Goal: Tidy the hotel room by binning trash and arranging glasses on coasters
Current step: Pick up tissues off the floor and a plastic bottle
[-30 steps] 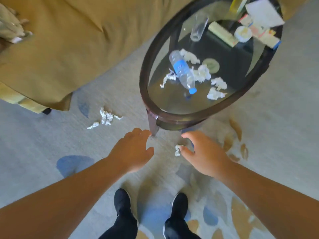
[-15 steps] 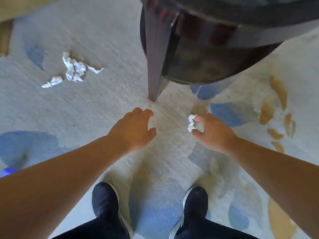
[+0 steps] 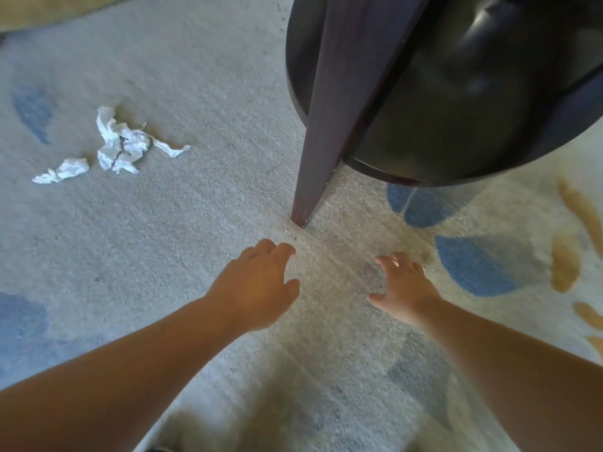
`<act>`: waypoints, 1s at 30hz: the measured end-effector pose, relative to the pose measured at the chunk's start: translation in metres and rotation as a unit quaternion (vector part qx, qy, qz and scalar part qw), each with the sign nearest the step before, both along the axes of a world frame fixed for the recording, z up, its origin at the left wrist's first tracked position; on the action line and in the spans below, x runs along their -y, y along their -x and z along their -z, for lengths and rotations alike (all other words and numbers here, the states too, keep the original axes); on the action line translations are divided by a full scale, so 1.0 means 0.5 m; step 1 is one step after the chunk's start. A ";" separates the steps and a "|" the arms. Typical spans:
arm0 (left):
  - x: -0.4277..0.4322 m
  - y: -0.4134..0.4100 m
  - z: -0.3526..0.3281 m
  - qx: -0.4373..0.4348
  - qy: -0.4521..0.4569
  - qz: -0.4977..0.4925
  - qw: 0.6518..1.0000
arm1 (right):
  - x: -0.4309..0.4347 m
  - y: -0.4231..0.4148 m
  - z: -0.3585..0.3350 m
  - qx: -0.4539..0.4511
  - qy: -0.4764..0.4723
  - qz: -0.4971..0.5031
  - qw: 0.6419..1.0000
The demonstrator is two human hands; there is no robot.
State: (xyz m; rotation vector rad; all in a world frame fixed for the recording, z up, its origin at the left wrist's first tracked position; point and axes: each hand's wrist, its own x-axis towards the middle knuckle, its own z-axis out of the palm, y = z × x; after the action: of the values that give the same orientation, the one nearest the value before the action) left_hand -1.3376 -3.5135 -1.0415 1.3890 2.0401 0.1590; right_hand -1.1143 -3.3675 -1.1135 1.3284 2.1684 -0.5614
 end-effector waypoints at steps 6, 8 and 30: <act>-0.011 0.008 0.017 0.000 -0.013 0.004 1.000 | -0.001 0.005 0.027 0.009 -0.007 0.026 1.000; -0.013 0.006 0.019 0.002 -0.012 0.010 1.000 | 0.001 0.002 0.033 0.004 -0.006 0.031 0.999; -0.012 0.070 -0.021 -0.038 -0.009 -0.037 0.999 | 0.073 0.211 -0.073 -0.162 0.036 -0.068 0.984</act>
State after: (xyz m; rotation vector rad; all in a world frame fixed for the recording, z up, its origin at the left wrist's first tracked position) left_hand -1.3724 -3.5074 -1.0311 1.3491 2.1596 0.1592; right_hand -1.2195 -3.4040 -1.0769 1.1024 2.4489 -0.8405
